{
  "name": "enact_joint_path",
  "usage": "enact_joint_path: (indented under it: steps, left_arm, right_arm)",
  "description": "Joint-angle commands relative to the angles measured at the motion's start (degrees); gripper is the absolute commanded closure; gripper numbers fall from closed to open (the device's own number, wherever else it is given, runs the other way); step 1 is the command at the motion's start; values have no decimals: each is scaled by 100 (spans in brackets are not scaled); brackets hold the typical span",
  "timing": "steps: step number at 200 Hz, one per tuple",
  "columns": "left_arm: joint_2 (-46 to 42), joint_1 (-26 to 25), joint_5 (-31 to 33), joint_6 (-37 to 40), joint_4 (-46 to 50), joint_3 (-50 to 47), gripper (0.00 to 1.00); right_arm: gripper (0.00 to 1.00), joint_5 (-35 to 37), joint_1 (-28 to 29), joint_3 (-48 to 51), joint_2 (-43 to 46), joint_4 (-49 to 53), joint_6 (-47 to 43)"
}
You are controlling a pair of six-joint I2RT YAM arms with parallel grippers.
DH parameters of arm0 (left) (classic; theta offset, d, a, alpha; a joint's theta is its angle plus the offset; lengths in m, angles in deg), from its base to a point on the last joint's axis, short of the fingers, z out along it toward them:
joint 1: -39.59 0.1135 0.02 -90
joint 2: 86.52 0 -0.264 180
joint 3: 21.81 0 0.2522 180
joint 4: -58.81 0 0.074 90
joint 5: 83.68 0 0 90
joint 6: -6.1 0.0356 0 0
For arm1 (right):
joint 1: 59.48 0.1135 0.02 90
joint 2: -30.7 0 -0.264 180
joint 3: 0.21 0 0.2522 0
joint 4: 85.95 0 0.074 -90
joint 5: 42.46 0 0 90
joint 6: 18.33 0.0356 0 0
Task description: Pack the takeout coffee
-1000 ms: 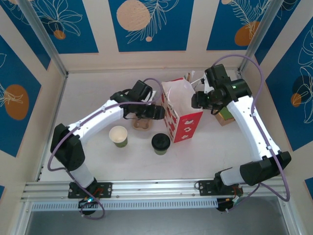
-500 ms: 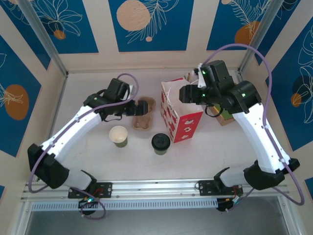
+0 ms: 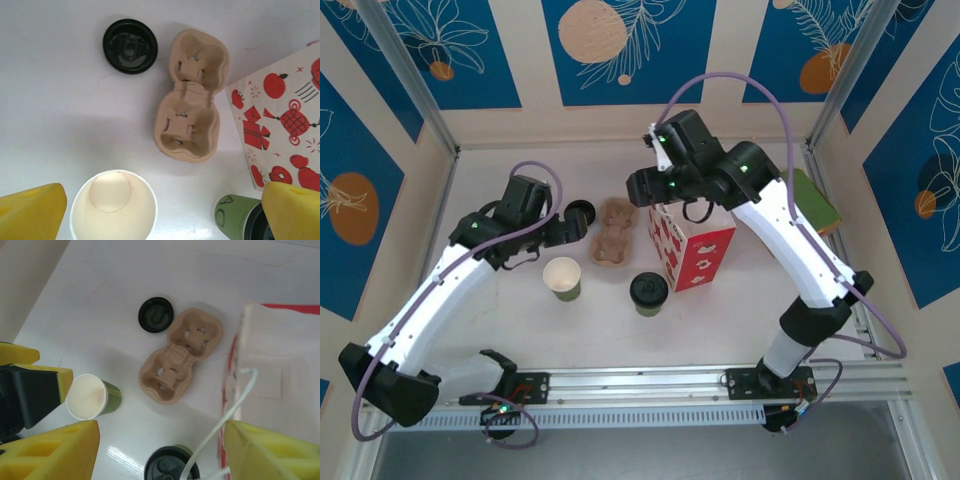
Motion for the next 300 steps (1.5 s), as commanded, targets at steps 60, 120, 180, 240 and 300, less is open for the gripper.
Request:
enact_joint_path:
  steps: [60,120,180,240,300]
  left_arm:
    - [-403,811,-545,440,261,-290,0]
    - [-666,978,-46,430,652,-465,0]
    - [-891,975,-236,563,598,-737,0]
    - [-944,977,-360,653,582,-835,0]
    - [-1013,979,-391,653,577,-879,0]
  right_arm:
    - [33,762,722,-1676,-1611,705,749]
    - [37,490,673,-2604,-2868,1073,1393]
    - [45,144,454,-2540,-3514,1106,1972]
    - [45,90,324,-2346,-3816,1072,2214]
    - [48,141,313,-2234,-4025,1043,2336]
